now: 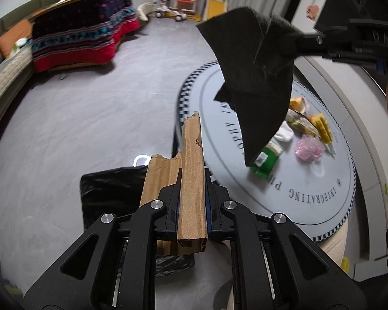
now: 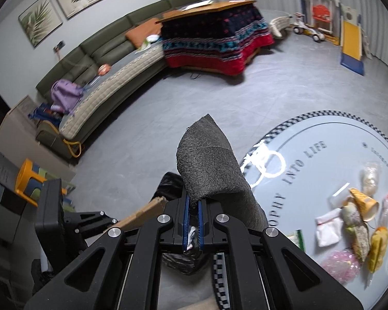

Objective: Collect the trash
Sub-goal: 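Carry tube and felt to the bin and open both grippers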

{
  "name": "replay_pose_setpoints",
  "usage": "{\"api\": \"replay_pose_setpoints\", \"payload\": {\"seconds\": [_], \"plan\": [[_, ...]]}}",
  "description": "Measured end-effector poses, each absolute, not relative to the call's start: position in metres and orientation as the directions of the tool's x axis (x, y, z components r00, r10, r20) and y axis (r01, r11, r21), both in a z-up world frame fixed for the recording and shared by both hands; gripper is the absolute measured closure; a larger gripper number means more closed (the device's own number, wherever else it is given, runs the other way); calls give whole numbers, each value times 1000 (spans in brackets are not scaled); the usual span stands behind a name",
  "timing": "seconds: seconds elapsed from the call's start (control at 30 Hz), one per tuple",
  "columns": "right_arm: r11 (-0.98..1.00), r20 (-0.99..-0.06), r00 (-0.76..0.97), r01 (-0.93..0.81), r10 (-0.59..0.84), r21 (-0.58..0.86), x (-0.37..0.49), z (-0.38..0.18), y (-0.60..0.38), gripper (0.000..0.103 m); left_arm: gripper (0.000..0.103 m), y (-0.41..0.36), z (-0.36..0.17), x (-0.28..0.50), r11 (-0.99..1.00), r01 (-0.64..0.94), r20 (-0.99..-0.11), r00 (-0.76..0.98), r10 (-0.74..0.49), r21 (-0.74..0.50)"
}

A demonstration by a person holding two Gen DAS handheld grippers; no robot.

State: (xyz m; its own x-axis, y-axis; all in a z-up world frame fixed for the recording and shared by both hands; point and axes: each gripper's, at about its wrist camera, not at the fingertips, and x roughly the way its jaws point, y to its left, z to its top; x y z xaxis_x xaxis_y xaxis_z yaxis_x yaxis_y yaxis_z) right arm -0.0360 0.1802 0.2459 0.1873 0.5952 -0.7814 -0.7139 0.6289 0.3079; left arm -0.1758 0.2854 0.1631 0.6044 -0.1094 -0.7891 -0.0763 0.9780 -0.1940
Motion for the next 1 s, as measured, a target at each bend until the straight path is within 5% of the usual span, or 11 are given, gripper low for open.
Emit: {"api": "replay_pose_setpoints", "payload": {"seconds": [0.7,0.73,0.77,0.8,0.83,1.0], "plan": [[551,-889,-122,-745,441,376,-85,110,310,97,88,406,78,-233,861,-425,-857,515,-25,-280],[544,-894,-145,-748,425,380,-85,104,315,93,74,408,74,-232,861,-432,-866,500,-19,-269],[550,-899,-150,-745,411,376,-85,100,318,77,33,406,69,-228,860,-455,-885,465,5,-234],[566,-905,-139,-739,403,365,-84,99,320,64,10,406,63,-225,853,-490,-907,419,49,-180],[573,-906,-124,-738,405,357,-85,99,320,47,6,406,62,-225,851,-504,-907,413,89,-146],[572,-904,-101,-743,416,346,-84,106,320,46,6,415,55,-230,824,-541,-900,425,97,-167]]}}
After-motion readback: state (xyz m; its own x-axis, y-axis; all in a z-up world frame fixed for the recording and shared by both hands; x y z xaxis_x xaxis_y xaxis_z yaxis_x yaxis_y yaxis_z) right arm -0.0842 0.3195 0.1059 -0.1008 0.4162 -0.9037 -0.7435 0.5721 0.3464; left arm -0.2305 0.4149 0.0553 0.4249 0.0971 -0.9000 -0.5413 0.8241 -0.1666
